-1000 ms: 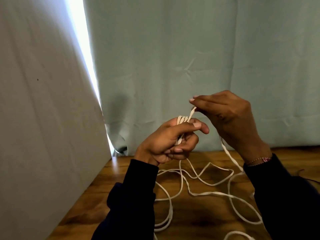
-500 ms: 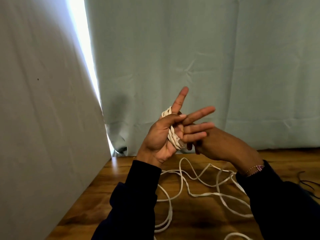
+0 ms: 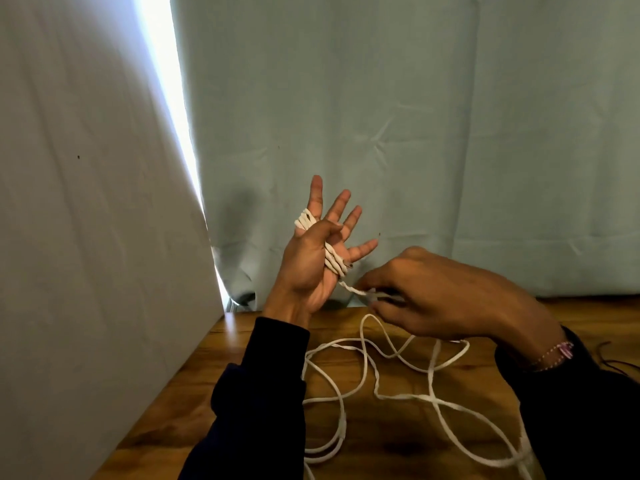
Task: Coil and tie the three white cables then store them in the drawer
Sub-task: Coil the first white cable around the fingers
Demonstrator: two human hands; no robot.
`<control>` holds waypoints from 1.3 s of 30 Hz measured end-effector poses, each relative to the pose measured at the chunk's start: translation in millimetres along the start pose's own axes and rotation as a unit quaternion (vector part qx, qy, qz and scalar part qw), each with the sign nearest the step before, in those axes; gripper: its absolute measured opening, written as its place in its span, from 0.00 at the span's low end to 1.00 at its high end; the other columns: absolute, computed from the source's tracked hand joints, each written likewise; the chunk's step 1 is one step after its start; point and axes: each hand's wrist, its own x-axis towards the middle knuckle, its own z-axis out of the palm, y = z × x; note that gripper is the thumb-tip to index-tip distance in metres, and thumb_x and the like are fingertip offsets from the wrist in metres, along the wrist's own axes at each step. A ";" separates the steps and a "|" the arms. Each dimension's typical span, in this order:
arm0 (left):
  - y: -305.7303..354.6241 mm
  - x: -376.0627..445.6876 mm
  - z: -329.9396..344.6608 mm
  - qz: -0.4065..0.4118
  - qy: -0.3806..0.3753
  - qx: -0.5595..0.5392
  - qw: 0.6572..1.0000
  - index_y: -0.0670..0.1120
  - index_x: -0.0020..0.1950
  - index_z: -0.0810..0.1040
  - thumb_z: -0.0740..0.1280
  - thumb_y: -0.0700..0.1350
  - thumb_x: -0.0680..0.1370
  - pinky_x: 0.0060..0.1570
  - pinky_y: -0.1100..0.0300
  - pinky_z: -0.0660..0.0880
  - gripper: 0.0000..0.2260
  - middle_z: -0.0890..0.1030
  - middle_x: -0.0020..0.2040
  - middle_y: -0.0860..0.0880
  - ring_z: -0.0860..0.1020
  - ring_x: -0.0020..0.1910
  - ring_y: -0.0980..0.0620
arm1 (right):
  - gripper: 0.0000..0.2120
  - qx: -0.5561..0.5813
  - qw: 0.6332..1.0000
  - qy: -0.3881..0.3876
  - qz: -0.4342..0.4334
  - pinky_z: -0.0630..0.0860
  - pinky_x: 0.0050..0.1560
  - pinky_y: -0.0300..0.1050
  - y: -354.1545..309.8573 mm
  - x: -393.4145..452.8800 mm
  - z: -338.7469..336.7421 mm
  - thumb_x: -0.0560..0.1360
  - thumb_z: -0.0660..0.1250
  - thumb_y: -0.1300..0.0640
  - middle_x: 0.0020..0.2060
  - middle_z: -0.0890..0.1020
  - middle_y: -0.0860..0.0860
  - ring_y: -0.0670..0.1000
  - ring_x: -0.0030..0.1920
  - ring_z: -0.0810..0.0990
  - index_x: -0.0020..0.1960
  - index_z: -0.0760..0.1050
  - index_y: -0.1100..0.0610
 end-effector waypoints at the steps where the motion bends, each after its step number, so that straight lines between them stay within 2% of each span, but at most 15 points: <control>1: -1.1 -0.4 0.7 -0.005 0.004 0.026 1.000 0.62 0.80 0.55 0.53 0.36 0.84 0.60 0.37 0.75 0.29 0.64 0.79 0.46 0.67 0.75 0.41 | 0.10 0.001 0.999 0.038 -0.015 0.75 0.38 0.33 -0.4 -1.1 -1.8 0.81 0.65 0.53 0.42 0.84 0.45 0.43 0.37 0.80 0.59 0.81 0.53; 6: -10.2 -3.1 -0.2 -0.040 -0.013 0.179 0.983 0.64 0.80 0.54 0.61 0.61 0.78 0.60 0.44 0.79 0.32 0.73 0.73 0.43 0.78 0.65 0.41 | 0.17 0.068 0.980 0.171 -0.077 0.79 0.43 0.39 4.6 -0.7 -2.1 0.80 0.67 0.59 0.46 0.82 0.46 0.43 0.43 0.80 0.67 0.69 0.52; 8: -7.1 -7.6 4.2 -0.059 -0.022 0.215 0.974 0.57 0.80 0.59 0.56 0.65 0.76 0.37 0.55 0.82 0.32 0.85 0.53 0.46 0.84 0.41 0.49 | 0.19 0.056 0.975 0.193 -0.091 0.79 0.42 0.40 10.8 1.7 -0.8 0.79 0.68 0.61 0.46 0.81 0.48 0.44 0.43 0.80 0.68 0.67 0.55; 10: -5.9 -10.1 5.3 -0.095 -0.048 0.237 0.966 0.51 0.75 0.69 0.51 0.70 0.75 0.21 0.63 0.65 0.35 0.82 0.38 0.47 0.70 0.21 0.56 | 0.15 0.020 0.967 0.235 -0.096 0.81 0.43 0.45 14.5 3.0 -2.8 0.78 0.69 0.60 0.47 0.82 0.50 0.45 0.44 0.80 0.63 0.72 0.56; 14: -7.1 -10.3 4.5 -0.176 -0.181 0.175 0.952 0.44 0.57 0.80 0.45 0.75 0.74 0.19 0.66 0.55 0.40 0.78 0.31 0.37 0.61 0.15 0.57 | 0.11 -0.058 0.943 0.309 -0.112 0.81 0.39 0.49 23.8 -2.9 -13.5 0.74 0.74 0.55 0.43 0.85 0.52 0.50 0.42 0.83 0.54 0.82 0.59; 17: -4.6 -12.6 6.7 -0.201 -0.227 0.190 0.934 0.43 0.65 0.75 0.51 0.74 0.74 0.19 0.64 0.54 0.40 0.75 0.23 0.44 0.60 0.14 0.59 | 0.10 -0.125 0.925 0.339 -0.121 0.79 0.35 0.51 31.8 -8.4 -17.2 0.76 0.70 0.54 0.43 0.86 0.54 0.54 0.41 0.82 0.52 0.85 0.59; 20: -1.2 -19.1 8.0 -0.189 -0.218 0.260 0.922 0.39 0.69 0.73 0.58 0.62 0.80 0.20 0.65 0.60 0.30 0.68 0.22 0.45 0.61 0.16 0.58 | 0.11 -0.201 0.896 0.385 -0.090 0.75 0.36 0.51 41.3 -11.4 -20.4 0.80 0.67 0.57 0.48 0.86 0.54 0.57 0.42 0.80 0.60 0.83 0.54; 22: 0.9 -21.9 11.1 -0.193 -0.231 0.255 0.919 0.38 0.62 0.77 0.60 0.53 0.82 0.20 0.66 0.61 0.20 0.66 0.22 0.47 0.61 0.17 0.56 | 0.14 -0.223 0.887 0.402 -0.049 0.74 0.38 0.51 47.3 -10.7 -21.0 0.81 0.66 0.55 0.53 0.86 0.52 0.58 0.44 0.81 0.65 0.80 0.47; 26: 2.0 -23.8 18.3 -0.221 -0.253 0.172 0.926 0.39 0.49 0.74 0.56 0.47 0.83 0.20 0.69 0.61 0.14 0.67 0.20 0.50 0.60 0.16 0.58 | 0.19 -0.156 0.918 0.364 0.009 0.78 0.37 0.51 51.6 -0.3 -4.7 0.83 0.58 0.51 0.58 0.83 0.51 0.57 0.46 0.81 0.73 0.70 0.41; 29: 2.9 -25.7 18.9 -0.200 -0.280 0.116 0.932 0.39 0.50 0.76 0.58 0.51 0.83 0.19 0.70 0.60 0.16 0.68 0.20 0.51 0.59 0.16 0.59 | 0.25 -0.074 0.946 0.313 0.029 0.80 0.38 0.53 52.1 7.2 10.3 0.82 0.57 0.53 0.51 0.82 0.51 0.53 0.44 0.81 0.78 0.61 0.40; 31: 3.6 -26.4 21.4 -0.173 -0.288 0.071 0.939 0.38 0.52 0.78 0.61 0.51 0.83 0.20 0.71 0.59 0.16 0.68 0.20 0.52 0.56 0.16 0.59 | 0.30 0.003 0.960 0.279 0.037 0.81 0.42 0.47 46.7 12.2 17.0 0.81 0.58 0.59 0.49 0.82 0.51 0.48 0.40 0.79 0.79 0.57 0.40; 34: 7.0 -23.3 24.3 -0.166 -0.250 0.006 0.954 0.35 0.63 0.77 0.57 0.44 0.85 0.19 0.71 0.57 0.16 0.69 0.21 0.51 0.54 0.15 0.59 | 0.26 0.122 0.966 0.224 0.039 0.73 0.58 0.31 35.5 16.8 27.9 0.80 0.58 0.69 0.59 0.81 0.58 0.52 0.50 0.82 0.76 0.64 0.53; 35: 7.3 -21.4 24.2 -0.161 -0.231 -0.009 0.959 0.33 0.67 0.74 0.54 0.43 0.85 0.18 0.70 0.57 0.18 0.71 0.22 0.50 0.55 0.15 0.59 | 0.23 0.111 0.975 0.190 0.043 0.72 0.62 0.34 35.3 19.1 31.8 0.79 0.59 0.70 0.60 0.80 0.61 0.56 0.55 0.81 0.73 0.69 0.59; 37: 3.9 -19.5 24.6 -0.120 -0.189 -0.020 0.974 0.33 0.73 0.67 0.52 0.45 0.85 0.16 0.69 0.61 0.21 0.78 0.29 0.47 0.63 0.14 0.59 | 0.20 0.103 0.987 0.103 0.072 0.78 0.58 0.45 31.9 21.3 36.5 0.79 0.61 0.68 0.57 0.81 0.59 0.57 0.54 0.81 0.69 0.70 0.58; 39: 1.8 -17.5 26.0 -0.087 -0.152 -0.017 0.984 0.35 0.74 0.65 0.52 0.48 0.84 0.23 0.68 0.74 0.22 0.85 0.42 0.44 0.78 0.22 0.57 | 0.17 0.109 0.989 0.046 0.084 0.79 0.53 0.45 26.1 22.0 37.2 0.80 0.61 0.66 0.56 0.81 0.57 0.53 0.50 0.80 0.68 0.71 0.58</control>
